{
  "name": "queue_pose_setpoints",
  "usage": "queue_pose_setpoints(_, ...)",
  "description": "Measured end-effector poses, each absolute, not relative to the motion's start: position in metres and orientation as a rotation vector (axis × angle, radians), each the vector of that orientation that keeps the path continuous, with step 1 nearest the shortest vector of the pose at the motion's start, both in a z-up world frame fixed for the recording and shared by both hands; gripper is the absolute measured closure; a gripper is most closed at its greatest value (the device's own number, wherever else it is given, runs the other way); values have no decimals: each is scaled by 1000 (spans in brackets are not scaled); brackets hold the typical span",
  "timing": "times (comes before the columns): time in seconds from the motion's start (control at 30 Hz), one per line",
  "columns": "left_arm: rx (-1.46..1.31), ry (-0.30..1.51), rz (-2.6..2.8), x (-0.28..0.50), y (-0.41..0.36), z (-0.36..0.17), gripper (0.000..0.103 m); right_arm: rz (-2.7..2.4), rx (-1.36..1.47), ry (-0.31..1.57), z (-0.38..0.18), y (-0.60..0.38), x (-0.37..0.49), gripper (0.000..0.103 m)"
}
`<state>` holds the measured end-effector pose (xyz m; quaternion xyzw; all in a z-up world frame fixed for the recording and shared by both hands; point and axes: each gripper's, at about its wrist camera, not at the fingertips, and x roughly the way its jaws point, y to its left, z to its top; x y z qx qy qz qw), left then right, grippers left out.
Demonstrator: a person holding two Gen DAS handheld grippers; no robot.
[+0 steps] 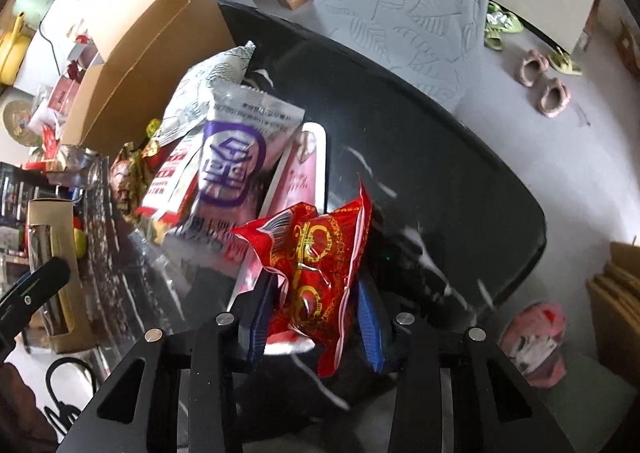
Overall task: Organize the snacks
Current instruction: 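Lift the Dove box with the left tool while the right tool grasps the red-gold snack bag, then carry both items into the cardboard box and open both tools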
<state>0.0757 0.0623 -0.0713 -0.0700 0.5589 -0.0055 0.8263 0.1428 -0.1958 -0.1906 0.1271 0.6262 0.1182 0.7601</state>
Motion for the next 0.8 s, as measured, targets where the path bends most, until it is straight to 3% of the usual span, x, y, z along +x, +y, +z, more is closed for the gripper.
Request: queue_pose_setpoints(0.8, -148, 1070, -51, 26, 86, -31, 60, 506, 212, 1258, -101, -135, 81, 65)
